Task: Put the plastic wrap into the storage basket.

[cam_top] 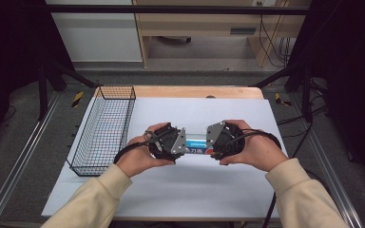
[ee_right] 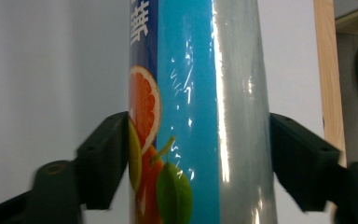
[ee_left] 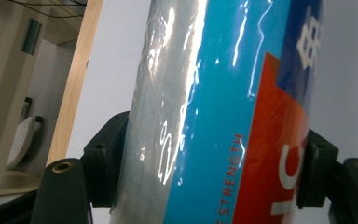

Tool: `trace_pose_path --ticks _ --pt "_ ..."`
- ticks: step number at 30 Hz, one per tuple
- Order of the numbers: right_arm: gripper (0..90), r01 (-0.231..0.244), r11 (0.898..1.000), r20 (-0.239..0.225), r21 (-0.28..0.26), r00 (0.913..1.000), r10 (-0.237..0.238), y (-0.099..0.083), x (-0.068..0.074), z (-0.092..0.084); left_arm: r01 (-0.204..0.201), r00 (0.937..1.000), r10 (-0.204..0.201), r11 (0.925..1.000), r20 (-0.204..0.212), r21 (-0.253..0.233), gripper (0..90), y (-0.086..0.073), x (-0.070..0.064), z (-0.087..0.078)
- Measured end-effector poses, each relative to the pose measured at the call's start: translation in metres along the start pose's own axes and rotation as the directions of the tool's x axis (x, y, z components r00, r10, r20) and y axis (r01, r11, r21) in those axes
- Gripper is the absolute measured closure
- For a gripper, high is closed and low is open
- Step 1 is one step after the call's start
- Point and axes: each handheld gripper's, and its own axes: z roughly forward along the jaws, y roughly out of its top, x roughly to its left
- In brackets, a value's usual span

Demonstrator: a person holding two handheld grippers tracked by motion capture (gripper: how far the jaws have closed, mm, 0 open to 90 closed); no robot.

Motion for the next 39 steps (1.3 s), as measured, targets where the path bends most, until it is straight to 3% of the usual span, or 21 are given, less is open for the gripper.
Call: trace_pose_path --ticks 1,5,14,17,20,21,23,24,26,27,28,29,30,31,32,33,35,36,37,38,39 --pt "15.8 -0.005 1.0 0.01 0.0 0.9999 0.005 -0.001 0.001 0.0 0.007 1.0 -0.007 1.0 0.004 0.002 27.6 -0.001 0.0 0.0" --pt "8.9 0.0 1.0 0.038 0.028 0.9993 -0.001 -0.011 0.002 -0.002 0.026 0.9996 -0.026 0.9996 0.002 -0.001 27.7 -0.008 0.002 -0.001" --pt "6.9 -0.07 0.997 0.089 0.014 0.9937 0.069 -0.047 0.001 -0.018 0.039 0.9992 -0.038 0.999 -0.005 0.022 27.8 -0.02 0.002 -0.004" --pt "6.0 -0.141 0.99 0.109 0.001 0.9841 0.14 -0.068 0.004 -0.022 0.045 0.9989 -0.045 0.9986 -0.013 0.027 27.8 -0.024 0.002 -0.008" --pt "6.1 -0.171 0.985 0.121 -0.011 0.9778 0.171 -0.078 0.006 -0.022 0.059 0.9981 -0.058 0.998 -0.02 0.025 27.9 -0.027 0.003 -0.01" --pt "6.3 -0.207 0.978 0.14 -0.028 0.9678 0.209 -0.086 0.008 -0.019 0.067 0.9974 -0.067 0.9974 -0.027 0.027 27.9 -0.029 0.005 -0.013" --pt "6.5 -0.234 0.972 0.15 -0.031 0.96 0.236 -0.092 0.008 -0.015 0.074 0.9968 -0.073 0.9969 -0.032 0.027 27.9 -0.03 0.006 -0.014" --pt "6.7 -0.256 0.966 0.167 -0.035 0.9517 0.258 -0.095 0.007 -0.013 0.081 0.9961 -0.08 0.9962 -0.039 0.031 27.9 -0.032 0.009 -0.016" --pt "7.1 -0.309 0.95 0.191 -0.044 0.9309 0.311 -0.1 0.005 -0.007 0.093 0.9948 -0.091 0.9952 -0.046 0.032 27.9 -0.034 0.012 -0.017" --pt "7.9 -0.341 0.939 0.212 -0.045 0.9152 0.343 -0.102 0.004 -0.004 0.099 0.9939 -0.097 0.9946 -0.053 0.031 28.0 -0.035 0.013 -0.018" --pt "7.9 -0.341 0.939 0.212 -0.045 0.9152 0.343 -0.102 0.004 -0.004 0.099 0.9939 -0.097 0.9946 -0.053 0.031 27.9 -0.035 0.013 -0.018" --pt "7.6 -0.387 0.921 0.234 -0.04 0.8928 0.385 -0.104 0.003 0.001 0.119 0.9914 -0.117 0.9926 -0.058 0.025 27.9 -0.037 0.013 -0.019" --pt "7.2 -0.445 0.894 0.253 -0.043 0.8613 0.441 -0.106 0.002 0.006 0.121 0.9909 -0.119 0.9923 -0.062 0.027 28.0 -0.038 0.015 -0.02" --pt "8.9 -0.518 0.853 0.286 -0.07 0.8086 0.514 -0.11 0.003 0.014 0.136 0.9883 -0.134 0.9905 -0.072 0.02 28.0 -0.04 0.016 -0.021" --pt "8.9 -0.518 0.853 0.286 -0.07 0.8086 0.514 -0.11 0.003 0.014 0.136 0.9883 -0.134 0.9905 -0.072 0.02 28.0 -0.04 0.016 -0.021" --pt "9.0 -0.565 0.813 0.295 -0.139 0.7603 0.579 -0.113 0.005 0.022 0.143 0.9868 -0.141 0.9895 -0.08 0.022 28.0 -0.042 0.017 -0.023" --pt "8.8 -0.601 0.777 0.294 -0.185 0.7208 0.628 -0.115 0.008 0.029 0.148 0.9858 -0.146 0.9888 -0.083 0.019 28.1 -0.043 0.017 -0.024" --pt "8.8 -0.601 0.777 0.294 -0.185 0.7208 0.628 -0.115 0.008 0.029 0.153 0.9847 -0.15 0.9881 -0.088 0.02 28.1 -0.045 0.017 -0.026" --pt "9.1 -0.647 0.727 0.28 -0.231 0.671 0.687 -0.119 0.01 0.037 0.163 0.9825 -0.161 0.9864 -0.094 0.018 28.1 -0.046 0.018 -0.029" --pt "9.2 -0.66 0.711 0.281 -0.243 0.6543 0.702 -0.121 0.01 0.04 0.17 0.9815 -0.168 0.9852 -0.092 0.019 28.1 -0.048 0.019 -0.03" --pt "9.2 -0.681 0.686 0.283 -0.255 0.6262 0.727 -0.123 0.01 0.043 0.177 0.9804 -0.174 0.9842 -0.092 0.017 28.2 -0.049 0.02 -0.031"
